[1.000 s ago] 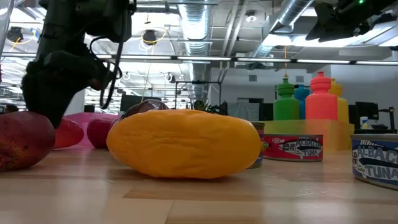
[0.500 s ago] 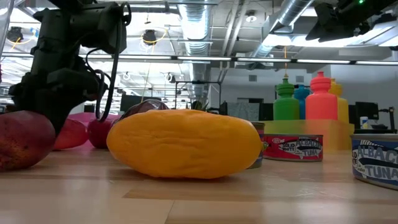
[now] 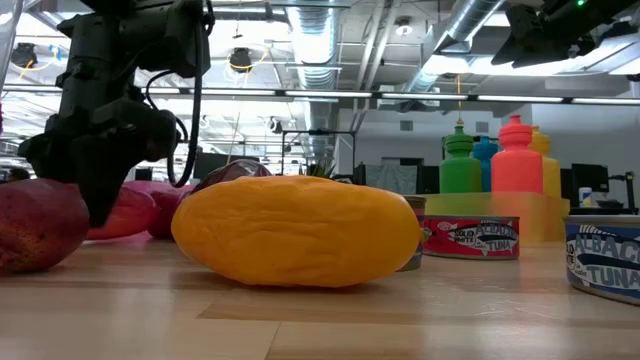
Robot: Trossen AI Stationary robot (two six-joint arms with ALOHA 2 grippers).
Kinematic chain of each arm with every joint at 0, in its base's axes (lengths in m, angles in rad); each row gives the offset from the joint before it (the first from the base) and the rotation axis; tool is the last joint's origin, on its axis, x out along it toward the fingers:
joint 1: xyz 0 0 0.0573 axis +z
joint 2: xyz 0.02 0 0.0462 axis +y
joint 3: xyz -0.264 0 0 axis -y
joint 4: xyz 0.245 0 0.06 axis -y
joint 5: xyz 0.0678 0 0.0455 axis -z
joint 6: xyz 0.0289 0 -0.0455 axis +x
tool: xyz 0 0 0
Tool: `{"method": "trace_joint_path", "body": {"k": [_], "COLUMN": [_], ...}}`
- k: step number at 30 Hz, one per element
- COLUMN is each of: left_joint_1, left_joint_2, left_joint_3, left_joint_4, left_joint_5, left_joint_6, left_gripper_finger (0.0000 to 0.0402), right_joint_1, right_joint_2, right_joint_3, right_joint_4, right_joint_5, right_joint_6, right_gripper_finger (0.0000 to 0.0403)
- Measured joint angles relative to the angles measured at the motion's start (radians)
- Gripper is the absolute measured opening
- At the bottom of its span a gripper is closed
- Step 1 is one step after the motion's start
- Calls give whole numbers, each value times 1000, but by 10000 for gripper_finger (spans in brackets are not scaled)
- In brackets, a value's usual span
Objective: Pick & Place Food Item
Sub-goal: Put the bottom red mango into the transparent bin
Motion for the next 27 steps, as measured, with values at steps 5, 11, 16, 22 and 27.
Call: {"method": "trace_joint_path", "body": {"k": [5, 11, 16, 22, 27], "left_joint_1": [0, 0, 0, 0, 0], "left_joint_2": [0, 0, 0, -3, -40], "left_joint_3": [14, 34, 55, 77, 81], "left_joint_4": [22, 29, 29, 37, 44], "left_joint_5": [-15, -17, -33, -33, -48], "left_joint_6": [-3, -3, -3, -3, -7], "left_gripper_finger": [231, 232, 233, 231, 233], "right_joint_1": [0, 0, 0, 0, 0], "right_joint_2": [0, 0, 0, 0, 0], "right_joint_3": [0, 0, 0, 0, 0], "right_joint_4": [0, 0, 0, 0, 0], "right_joint_5": [0, 0, 0, 0, 0], "right_joint_6": [0, 0, 0, 0, 0], "right_gripper_finger": [260, 260, 260, 260, 260]}}
